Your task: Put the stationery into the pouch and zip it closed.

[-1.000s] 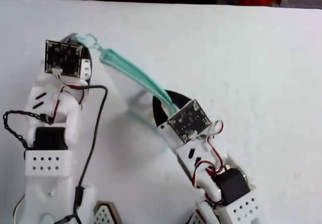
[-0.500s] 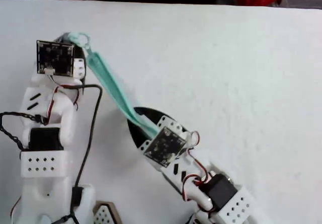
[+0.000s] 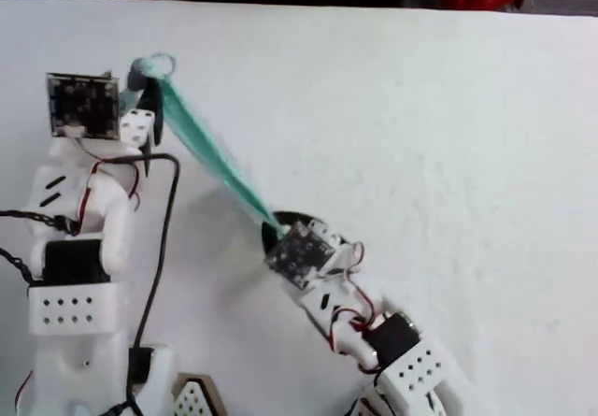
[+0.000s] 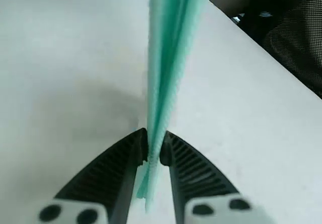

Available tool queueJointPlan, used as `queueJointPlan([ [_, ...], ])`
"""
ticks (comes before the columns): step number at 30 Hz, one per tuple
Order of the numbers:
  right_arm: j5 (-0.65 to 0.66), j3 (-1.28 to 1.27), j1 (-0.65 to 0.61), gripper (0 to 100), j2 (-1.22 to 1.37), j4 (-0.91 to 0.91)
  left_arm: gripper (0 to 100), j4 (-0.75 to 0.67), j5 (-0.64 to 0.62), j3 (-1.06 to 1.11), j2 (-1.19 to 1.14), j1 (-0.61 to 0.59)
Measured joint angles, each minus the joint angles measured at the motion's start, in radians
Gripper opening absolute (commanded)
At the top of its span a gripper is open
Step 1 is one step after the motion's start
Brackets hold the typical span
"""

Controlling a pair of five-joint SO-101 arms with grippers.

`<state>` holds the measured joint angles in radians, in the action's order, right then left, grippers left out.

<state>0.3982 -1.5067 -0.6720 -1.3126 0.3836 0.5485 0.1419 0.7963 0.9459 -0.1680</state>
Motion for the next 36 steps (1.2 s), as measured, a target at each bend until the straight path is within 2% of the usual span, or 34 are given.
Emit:
queueJointPlan([
  [4,-0.015,0.014,0.032,1.9,0.002,0.003,28,0.018,-0.026,-0.011,0.0,-0.003],
  [7,-0.034,0.091,0.112,1.9,0.003,0.049,30,0.032,-0.037,-0.011,0.014,-0.003],
  [11,-0.048,0.192,0.213,1.9,0.003,0.064,30,0.121,-0.06,-0.037,0.081,0.0],
  [17,0.064,0.232,0.278,1.9,0.003,-0.003,28,0.189,-0.072,-0.086,0.117,0.0],
  [20,0.12,0.253,0.318,1.9,0.0,-0.103,27,0.192,-0.083,-0.029,0.117,0.0],
  [23,0.187,0.264,0.356,1.9,0.0,-0.186,27,0.192,-0.164,0.083,0.121,0.0],
  [26,0.275,0.265,0.35,1.9,0.0,-0.209,27,0.19,-0.267,0.203,0.123,0.0],
  [29,0.342,0.265,0.356,1.9,0.017,-0.198,27,0.144,-0.301,0.304,0.123,0.0],
  [34,0.364,0.301,0.388,1.9,0.152,-0.187,27,0.061,-0.31,0.422,0.123,0.0],
  [36,0.324,0.356,0.423,1.9,0.227,-0.183,27,0.028,-0.31,0.446,0.123,0.0],
])
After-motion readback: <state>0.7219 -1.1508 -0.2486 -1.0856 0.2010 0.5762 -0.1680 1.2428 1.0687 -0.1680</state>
